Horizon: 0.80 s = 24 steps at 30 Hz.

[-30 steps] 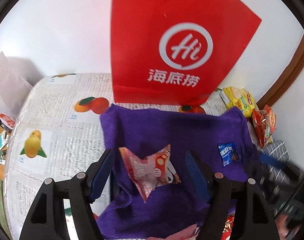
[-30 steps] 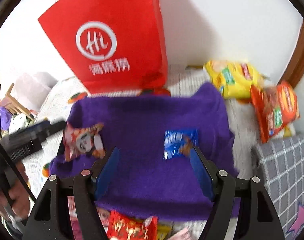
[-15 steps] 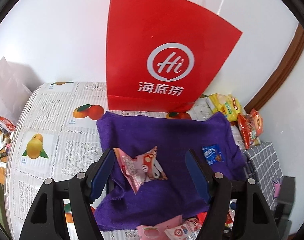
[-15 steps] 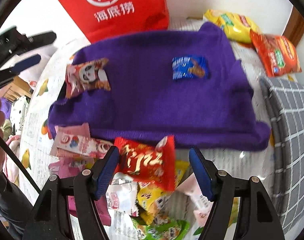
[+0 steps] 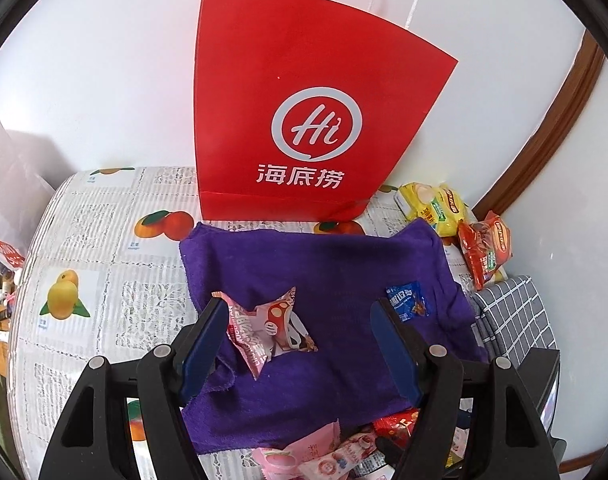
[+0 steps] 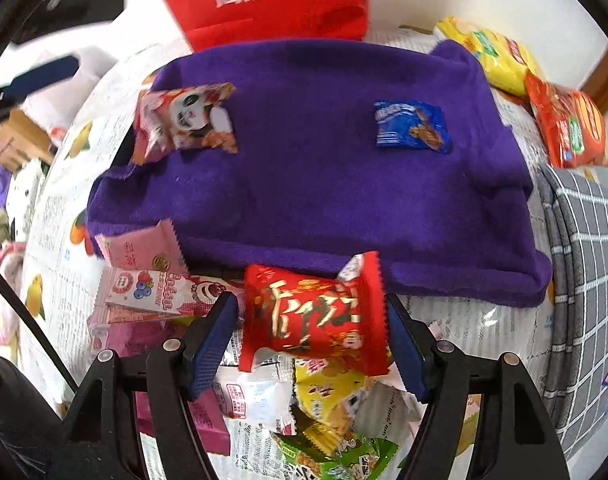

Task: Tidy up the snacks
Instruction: 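Grasp the red snack packet with the right tool from the pile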

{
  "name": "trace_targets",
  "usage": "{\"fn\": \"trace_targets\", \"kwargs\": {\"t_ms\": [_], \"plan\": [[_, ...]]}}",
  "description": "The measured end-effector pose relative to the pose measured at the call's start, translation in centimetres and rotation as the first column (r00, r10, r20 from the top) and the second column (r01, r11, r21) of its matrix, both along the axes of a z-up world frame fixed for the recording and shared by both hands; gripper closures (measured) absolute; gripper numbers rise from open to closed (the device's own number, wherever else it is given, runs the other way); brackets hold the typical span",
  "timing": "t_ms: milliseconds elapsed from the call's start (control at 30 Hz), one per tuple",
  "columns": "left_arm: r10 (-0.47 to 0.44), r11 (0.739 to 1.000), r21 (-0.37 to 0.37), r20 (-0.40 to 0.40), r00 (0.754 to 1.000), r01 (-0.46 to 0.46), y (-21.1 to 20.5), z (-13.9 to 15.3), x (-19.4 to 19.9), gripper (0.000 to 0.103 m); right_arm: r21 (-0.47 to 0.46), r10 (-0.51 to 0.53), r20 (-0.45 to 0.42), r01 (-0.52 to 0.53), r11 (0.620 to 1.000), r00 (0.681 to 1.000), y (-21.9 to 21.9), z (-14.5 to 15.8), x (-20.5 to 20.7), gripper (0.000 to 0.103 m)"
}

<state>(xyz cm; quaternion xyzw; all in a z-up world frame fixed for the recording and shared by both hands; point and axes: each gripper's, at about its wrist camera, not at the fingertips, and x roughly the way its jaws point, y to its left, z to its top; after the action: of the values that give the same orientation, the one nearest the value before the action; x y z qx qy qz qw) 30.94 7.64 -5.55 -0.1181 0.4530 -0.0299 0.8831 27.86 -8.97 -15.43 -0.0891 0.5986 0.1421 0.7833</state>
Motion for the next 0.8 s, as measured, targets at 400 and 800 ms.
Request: {"fn": "trace_targets", "kwargs": {"t_ms": [400, 800], "plan": [[-0.024, 1.0, 0.011, 0.012, 1.0, 0.024, -0.8, 0.5, -0.3, 0.031, -0.021, 0.033, 0.031, -0.032, 0.999, 0.999, 0.4, 0.1, -0.6, 0.057], [-0.021, 1.0, 0.009, 0.024, 0.999, 0.02, 0.0, 1.4, -1.1, 0.031, 0.125, -0.064, 0.171, 0.043, 0.991, 0.983, -4.0, 4.9, -3.8, 0.058]]}}
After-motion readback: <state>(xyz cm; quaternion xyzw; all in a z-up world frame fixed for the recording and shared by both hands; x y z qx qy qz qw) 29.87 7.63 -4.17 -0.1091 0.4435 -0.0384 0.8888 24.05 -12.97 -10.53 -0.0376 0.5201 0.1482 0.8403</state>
